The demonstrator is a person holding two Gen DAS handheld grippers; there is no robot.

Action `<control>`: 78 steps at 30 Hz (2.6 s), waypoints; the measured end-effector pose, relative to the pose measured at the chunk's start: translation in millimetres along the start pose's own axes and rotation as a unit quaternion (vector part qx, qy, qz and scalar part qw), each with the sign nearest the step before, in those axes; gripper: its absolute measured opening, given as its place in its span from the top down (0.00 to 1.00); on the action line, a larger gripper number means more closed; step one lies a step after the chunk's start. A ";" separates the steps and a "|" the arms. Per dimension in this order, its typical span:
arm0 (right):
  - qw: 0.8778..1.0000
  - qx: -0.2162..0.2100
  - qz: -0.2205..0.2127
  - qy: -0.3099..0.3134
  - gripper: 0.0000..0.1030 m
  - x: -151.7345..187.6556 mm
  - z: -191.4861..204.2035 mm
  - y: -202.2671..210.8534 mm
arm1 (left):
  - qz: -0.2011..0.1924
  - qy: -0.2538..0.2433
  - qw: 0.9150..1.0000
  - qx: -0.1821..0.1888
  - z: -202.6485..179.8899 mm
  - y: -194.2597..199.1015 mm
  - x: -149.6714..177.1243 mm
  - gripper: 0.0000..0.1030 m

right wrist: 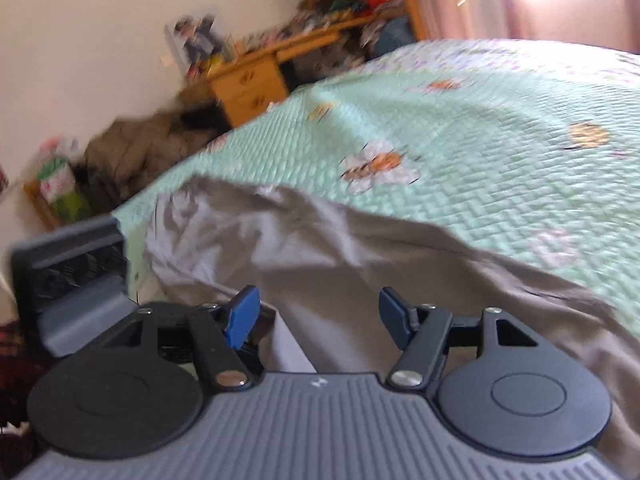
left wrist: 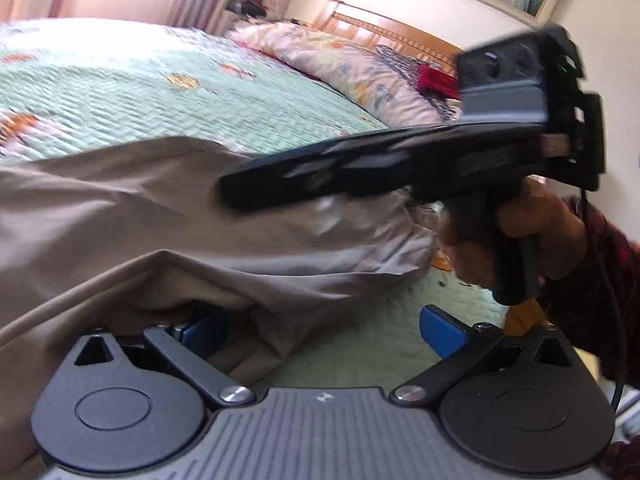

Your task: Fold clothes

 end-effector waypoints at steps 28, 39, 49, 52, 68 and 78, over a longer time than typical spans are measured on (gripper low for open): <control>0.959 0.110 -0.172 -0.196 0.33 82.0 -94.1 149.5 | 0.039 0.059 0.997 -0.013 -52.5 33.2 47.3 0.01; 0.951 0.032 -0.154 -0.265 0.33 100.1 -63.3 111.4 | 0.011 0.097 0.995 -0.008 -74.2 76.8 51.7 0.01; 0.940 0.047 -0.218 -0.258 0.35 85.9 -70.6 156.2 | -0.061 0.037 0.997 -0.040 -71.7 59.1 -22.1 0.01; 0.933 0.056 -0.225 -0.274 0.35 82.4 -94.1 155.3 | -0.034 0.041 0.995 -0.080 -46.3 33.6 -10.1 0.01; 0.946 0.106 -0.202 -0.229 0.43 69.8 -71.2 136.9 | -0.099 0.095 0.982 -0.130 1.5 75.8 -6.0 0.01; 0.957 0.190 -0.102 -0.196 0.39 88.2 -74.5 88.3 | -0.134 0.222 0.939 -0.227 121.0 154.6 35.7 0.05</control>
Point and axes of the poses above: each gripper's, at about its wrist camera, not at the fingertips, and y roughly against the way its jaws point, z to its left, x to its underside, the point moved 10 cm from there along -y, roughly the way its jaws point, and after that the axes turned 5 degrees about -x, right-handed, at the moved point
